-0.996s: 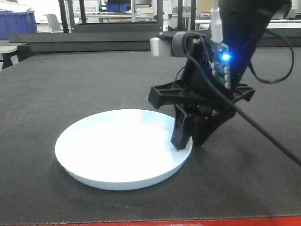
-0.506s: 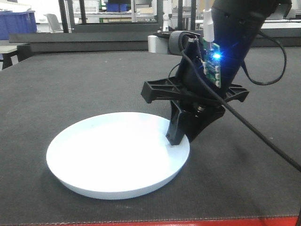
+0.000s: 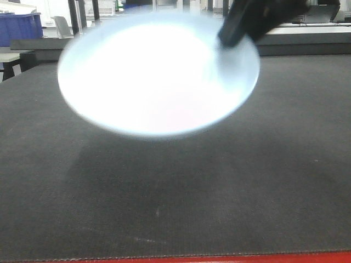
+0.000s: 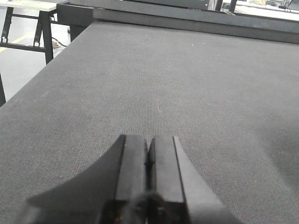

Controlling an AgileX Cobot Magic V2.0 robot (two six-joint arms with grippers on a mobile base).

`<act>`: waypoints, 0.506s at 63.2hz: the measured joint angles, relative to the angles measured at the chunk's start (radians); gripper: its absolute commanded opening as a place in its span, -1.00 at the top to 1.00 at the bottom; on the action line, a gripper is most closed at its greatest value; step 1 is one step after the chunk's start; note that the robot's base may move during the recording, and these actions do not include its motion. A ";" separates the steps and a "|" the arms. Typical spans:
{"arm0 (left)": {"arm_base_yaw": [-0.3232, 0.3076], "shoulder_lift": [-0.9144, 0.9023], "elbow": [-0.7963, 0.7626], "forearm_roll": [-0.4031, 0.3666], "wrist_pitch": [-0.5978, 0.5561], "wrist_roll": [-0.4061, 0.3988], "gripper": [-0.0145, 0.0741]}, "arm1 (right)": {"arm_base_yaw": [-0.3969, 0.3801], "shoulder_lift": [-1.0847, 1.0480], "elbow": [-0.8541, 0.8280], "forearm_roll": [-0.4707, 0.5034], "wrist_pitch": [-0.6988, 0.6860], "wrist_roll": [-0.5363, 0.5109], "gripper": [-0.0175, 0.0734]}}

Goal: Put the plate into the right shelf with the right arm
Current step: 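Lift the plate up off the table with the right gripper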

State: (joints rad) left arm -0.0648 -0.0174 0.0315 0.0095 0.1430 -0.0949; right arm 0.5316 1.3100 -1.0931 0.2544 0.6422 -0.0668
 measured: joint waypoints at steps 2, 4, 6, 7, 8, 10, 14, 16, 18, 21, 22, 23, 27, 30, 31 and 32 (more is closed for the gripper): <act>0.000 0.000 0.000 0.000 0.000 0.000 0.78 | 0.000 -0.072 0.022 0.000 -0.016 0.000 0.49; 0.000 0.000 0.000 0.000 0.000 0.000 0.78 | 0.000 -0.135 0.049 0.000 -0.033 0.000 0.49; 0.000 0.000 0.000 0.000 0.000 0.000 0.78 | 0.000 -0.178 0.069 0.000 -0.047 0.000 0.49; 0.000 0.000 0.000 0.000 0.000 0.000 0.78 | 0.000 -0.210 0.086 0.000 -0.058 0.000 0.49; 0.000 0.000 0.000 0.000 0.000 0.000 0.78 | 0.000 -0.233 0.097 0.000 -0.066 0.000 0.49; 0.000 0.000 0.000 0.000 0.000 0.000 0.78 | 0.000 -0.277 0.121 0.000 -0.088 0.000 0.49; 0.000 0.000 0.000 0.000 0.000 0.000 0.78 | 0.000 -0.379 0.187 0.000 -0.135 0.000 0.49; 0.000 0.000 0.000 0.000 0.000 0.000 0.78 | 0.000 -0.437 0.215 -0.001 -0.158 0.000 0.49; 0.000 0.000 0.000 0.000 0.000 0.000 0.78 | 0.000 -0.483 0.243 -0.002 -0.182 0.000 0.49; 0.000 0.000 0.000 0.000 0.000 0.000 0.78 | 0.000 -0.562 0.293 -0.008 -0.233 0.000 0.49; 0.000 0.000 0.000 0.000 0.000 0.000 0.78 | 0.000 -0.584 0.307 -0.008 -0.245 0.000 0.49; 0.000 0.000 0.000 0.000 0.000 0.000 0.78 | 0.000 -0.606 0.328 -0.008 -0.256 0.000 0.49; 0.000 0.000 0.000 0.000 0.000 0.000 0.78 | 0.000 -0.712 0.390 -0.021 -0.302 -0.002 0.49; 0.000 0.000 0.000 0.000 0.000 0.000 0.78 | 0.000 -0.779 0.433 -0.030 -0.333 -0.002 0.49; 0.000 0.000 0.000 0.000 0.000 0.000 0.78 | 0.000 -0.805 0.457 -0.033 -0.348 -0.002 0.49; 0.000 0.000 0.000 0.000 0.000 0.000 0.78 | 0.000 -0.829 0.468 -0.035 -0.357 -0.002 0.49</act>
State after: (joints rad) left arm -0.0648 -0.0174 0.0315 0.0095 0.1430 -0.0949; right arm 0.5316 0.4813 -0.6253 0.2189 0.2857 -0.0689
